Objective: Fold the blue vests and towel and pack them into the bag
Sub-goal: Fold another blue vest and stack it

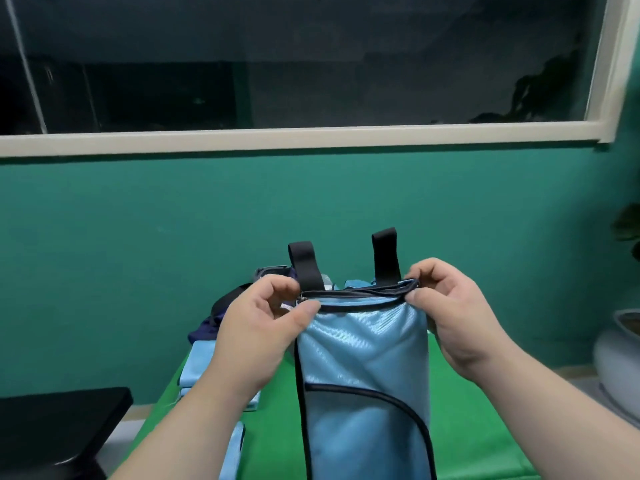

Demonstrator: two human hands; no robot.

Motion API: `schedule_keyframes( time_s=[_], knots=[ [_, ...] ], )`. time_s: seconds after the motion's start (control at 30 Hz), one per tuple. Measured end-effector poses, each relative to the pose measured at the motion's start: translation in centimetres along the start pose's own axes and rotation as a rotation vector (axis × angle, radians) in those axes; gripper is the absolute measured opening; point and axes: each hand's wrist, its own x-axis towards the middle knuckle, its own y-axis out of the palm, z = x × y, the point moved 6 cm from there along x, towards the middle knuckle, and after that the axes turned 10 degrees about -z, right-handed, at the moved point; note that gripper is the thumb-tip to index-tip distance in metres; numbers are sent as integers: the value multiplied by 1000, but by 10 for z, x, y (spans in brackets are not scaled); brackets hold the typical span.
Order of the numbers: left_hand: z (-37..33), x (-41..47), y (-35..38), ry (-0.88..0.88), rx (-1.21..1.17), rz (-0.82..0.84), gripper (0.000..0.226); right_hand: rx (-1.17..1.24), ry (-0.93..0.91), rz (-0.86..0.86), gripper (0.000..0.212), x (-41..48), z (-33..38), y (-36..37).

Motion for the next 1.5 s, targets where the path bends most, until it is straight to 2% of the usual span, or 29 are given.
schedule_keyframes(
  time_s=[0.23, 0.37, 0.57, 0.63, 0.87, 1.07, 1.17, 1.23, 1.3, 1.37, 1.43, 1.5],
  knots=[
    [109, 34, 1, -212, 232, -3, 17, -223, 127, -41, 13, 40, -86, 4],
    [175, 53, 16, -272, 350, 13, 14, -367, 217, -72, 16, 76, -159, -3],
    [280, 88, 39, -398, 491, -5, 14, -519, 330, -40, 4, 129, -263, -4],
    [313, 97, 44, -437, 527, -12, 15, -570, 355, -30, 7, 143, -295, -4],
    [401, 119, 61, -496, 715, 67, 17, -710, 430, -20, 7, 175, -381, -11],
    [425, 132, 80, -425, 880, 112, 19, -836, 436, -9, 7, 192, -420, -18],
    [425, 127, 82, -442, 849, 131, 38, -943, 415, 13, 9, 190, -427, -22],
    [416, 118, 79, -374, 868, 134, 49, -901, 400, -6, 18, 184, -424, -25],
    [394, 102, 77, -262, 902, 153, 41, -791, 392, -56, 23, 171, -413, -31],
    [370, 75, 78, -203, 885, 224, 24, -703, 401, -111, 17, 150, -399, -43],
    [347, 38, 78, -214, 869, 330, 10, -644, 439, -144, 11, 121, -389, -59],
    [328, 0, 77, -249, 875, 439, 13, -608, 469, -158, 9, 92, -376, -74]
  ],
)
